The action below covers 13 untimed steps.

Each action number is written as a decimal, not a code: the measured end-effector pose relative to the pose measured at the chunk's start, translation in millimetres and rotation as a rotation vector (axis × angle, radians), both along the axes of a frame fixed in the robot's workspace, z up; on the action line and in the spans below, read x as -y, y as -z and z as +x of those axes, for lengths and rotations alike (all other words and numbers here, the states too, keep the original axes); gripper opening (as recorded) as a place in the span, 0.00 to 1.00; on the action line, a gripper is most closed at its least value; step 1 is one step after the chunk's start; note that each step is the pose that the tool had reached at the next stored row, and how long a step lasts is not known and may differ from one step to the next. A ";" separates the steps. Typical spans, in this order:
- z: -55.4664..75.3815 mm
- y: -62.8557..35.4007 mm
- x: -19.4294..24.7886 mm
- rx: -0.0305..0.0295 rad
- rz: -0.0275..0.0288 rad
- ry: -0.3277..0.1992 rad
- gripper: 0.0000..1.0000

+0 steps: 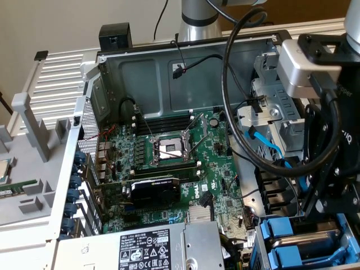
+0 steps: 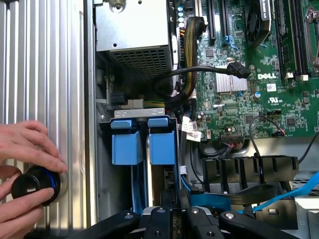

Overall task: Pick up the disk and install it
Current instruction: 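Insert the first disk wire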

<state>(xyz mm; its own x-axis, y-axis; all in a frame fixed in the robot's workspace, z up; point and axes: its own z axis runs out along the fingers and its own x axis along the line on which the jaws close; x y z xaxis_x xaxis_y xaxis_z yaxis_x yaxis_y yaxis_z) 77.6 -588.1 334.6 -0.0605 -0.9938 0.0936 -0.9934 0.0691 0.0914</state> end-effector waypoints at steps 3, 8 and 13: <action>0.0 0.1 0.0 -0.0002 0.0002 0.000 0.24; 0.0 0.0 0.0 -0.0002 -0.0002 0.000 0.31; -0.5 -4.6 0.0 -0.0003 -0.0001 0.000 0.31</action>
